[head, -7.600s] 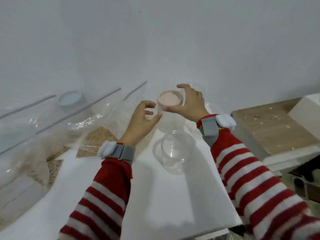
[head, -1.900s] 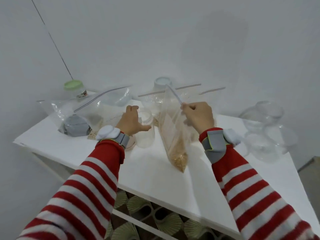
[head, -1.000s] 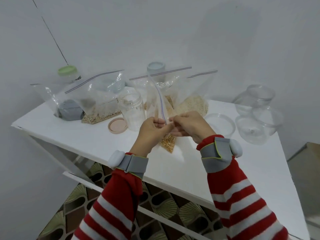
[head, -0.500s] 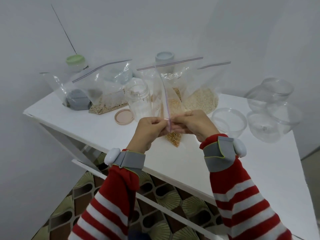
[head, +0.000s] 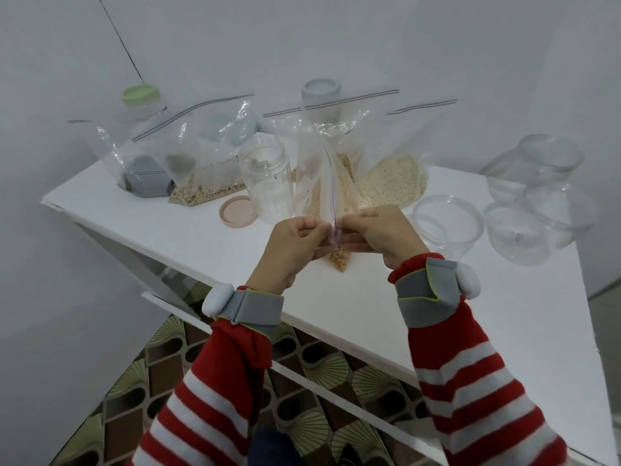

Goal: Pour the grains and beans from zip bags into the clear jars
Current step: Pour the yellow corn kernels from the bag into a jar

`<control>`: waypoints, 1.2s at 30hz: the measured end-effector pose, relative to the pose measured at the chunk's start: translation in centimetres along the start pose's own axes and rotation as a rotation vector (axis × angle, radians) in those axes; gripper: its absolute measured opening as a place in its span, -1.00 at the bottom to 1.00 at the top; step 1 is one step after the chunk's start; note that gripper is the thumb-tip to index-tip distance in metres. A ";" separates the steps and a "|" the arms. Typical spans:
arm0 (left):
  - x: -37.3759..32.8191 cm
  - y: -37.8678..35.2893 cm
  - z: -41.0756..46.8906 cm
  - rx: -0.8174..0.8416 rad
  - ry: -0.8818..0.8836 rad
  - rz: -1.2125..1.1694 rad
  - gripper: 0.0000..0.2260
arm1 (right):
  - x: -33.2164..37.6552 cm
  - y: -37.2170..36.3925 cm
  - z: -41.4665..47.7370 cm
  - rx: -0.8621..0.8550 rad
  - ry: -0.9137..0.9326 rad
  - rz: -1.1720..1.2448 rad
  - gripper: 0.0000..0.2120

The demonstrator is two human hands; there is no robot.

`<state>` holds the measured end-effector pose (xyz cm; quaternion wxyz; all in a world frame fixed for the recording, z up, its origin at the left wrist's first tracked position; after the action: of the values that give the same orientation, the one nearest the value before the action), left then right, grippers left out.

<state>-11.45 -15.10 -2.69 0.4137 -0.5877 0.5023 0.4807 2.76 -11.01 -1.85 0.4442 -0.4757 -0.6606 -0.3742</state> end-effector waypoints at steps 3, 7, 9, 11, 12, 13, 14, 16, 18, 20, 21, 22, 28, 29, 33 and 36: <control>0.2 0.0 0.0 -0.096 -0.075 0.172 -0.88 | -0.3 -0.5 0.0 -0.032 0.048 -0.018 -0.94; -0.4 0.0 -0.3 -0.156 -0.196 0.405 -0.97 | -0.7 -0.6 0.1 -0.053 0.078 0.042 -0.94; -0.6 0.0 -0.4 -0.147 -0.228 0.421 -0.94 | -0.8 -0.6 0.2 -0.033 0.075 0.025 -0.98; -0.5 0.1 -0.3 -0.142 -0.223 0.393 -0.91 | -0.8 -0.5 0.4 -0.028 0.074 -0.018 -0.95; -0.5 0.1 -0.4 -0.143 -0.216 0.386 -0.91 | -0.8 -0.4 0.5 -0.039 0.079 -0.035 -0.95; -0.5 0.1 -0.4 -0.150 -0.211 0.388 -0.90 | -0.8 -0.4 0.5 -0.055 0.087 -0.049 -0.95; -0.5 0.1 -0.4 -0.164 -0.212 0.399 -0.87 | -0.7 -0.4 0.5 -0.076 0.101 -0.069 -0.96; -0.8 -0.1 -0.6 -0.191 -0.241 0.455 -0.83 | -0.5 -0.6 0.5 -0.126 0.158 -0.173 -0.94; -0.9 -0.4 -0.7 -0.205 -0.267 0.518 -0.88 | -0.2 -0.8 0.5 -0.168 0.219 -0.271 -0.87; -0.8 -0.4 -0.6 -0.224 -0.271 0.550 -0.91 | -0.1 -1.0 0.4 -0.203 0.248 -0.305 -0.86; -0.6 -0.4 -0.5 -0.236 -0.268 0.559 -0.92 | 0.0 -1.0 0.3 -0.223 0.263 -0.325 -0.89; -0.6 -0.3 -0.5 -0.245 -0.266 0.565 -0.92 | 0.1 -1.1 0.2 -0.242 0.278 -0.347 -0.92; -0.9 -0.3 -0.3 -0.265 -0.287 0.607 -0.91 | 0.8 -1.3 -0.1 -0.306 0.329 -0.377 -0.93; -0.8 -0.2 -0.3 -0.273 -0.286 0.609 -0.91 | 0.7 -1.3 -0.1 -0.311 0.331 -0.382 -0.92; -0.8 0.1 -0.4 -0.306 -0.282 0.617 -0.92 | 0.4 -1.0 0.0 -0.345 0.339 -0.379 -0.92; -1.2 0.1 -0.4 -0.317 -0.296 0.606 -0.92 | 0.6 -0.9 0.2 -0.371 0.348 -0.369 -0.92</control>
<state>-11.54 -15.23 -1.48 0.2246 -0.3932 0.5078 0.7328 1.76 -10.93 -1.39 0.3808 -0.3496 -0.5702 -0.6384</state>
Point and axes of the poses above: each hand's wrist, its own z-axis towards the middle knuckle, its own y-axis out of the back of the hand, x = y × z, the point moved 6 cm from there along z, towards the middle knuckle, and after that the axes turned 2 degrees about x, right-handed, at the moved point
